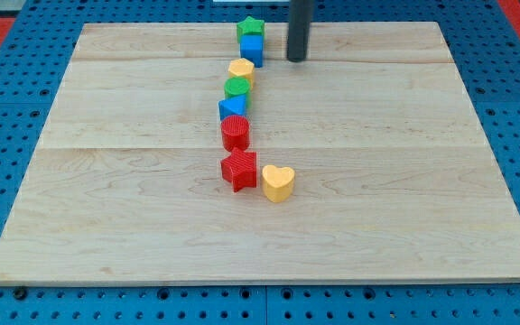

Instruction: Move green star into blue cube

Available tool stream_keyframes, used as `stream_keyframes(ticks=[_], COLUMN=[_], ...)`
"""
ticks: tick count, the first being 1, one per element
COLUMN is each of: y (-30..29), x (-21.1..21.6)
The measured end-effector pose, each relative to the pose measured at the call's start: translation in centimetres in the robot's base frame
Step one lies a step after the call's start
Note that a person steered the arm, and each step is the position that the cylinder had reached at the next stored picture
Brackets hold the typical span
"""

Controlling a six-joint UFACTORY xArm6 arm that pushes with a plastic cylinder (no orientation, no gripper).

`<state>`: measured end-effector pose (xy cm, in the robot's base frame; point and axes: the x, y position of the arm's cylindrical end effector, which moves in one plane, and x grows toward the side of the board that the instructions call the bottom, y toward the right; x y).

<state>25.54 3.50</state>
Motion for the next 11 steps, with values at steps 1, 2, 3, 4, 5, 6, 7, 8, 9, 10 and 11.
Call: stream_keyframes(ticks=[1, 2, 3, 4, 5, 6, 7, 8, 9, 10, 11], y=[1.8, 1.7, 0.3, -5.2, -7.5, -14.9, -20.1, -18.9, -16.8, -15.3, -12.4], x=[-2.1, -6.3, -6.3, -6.1, -6.1, -6.3, -5.9, -3.1, 0.8, -0.9, -2.1])
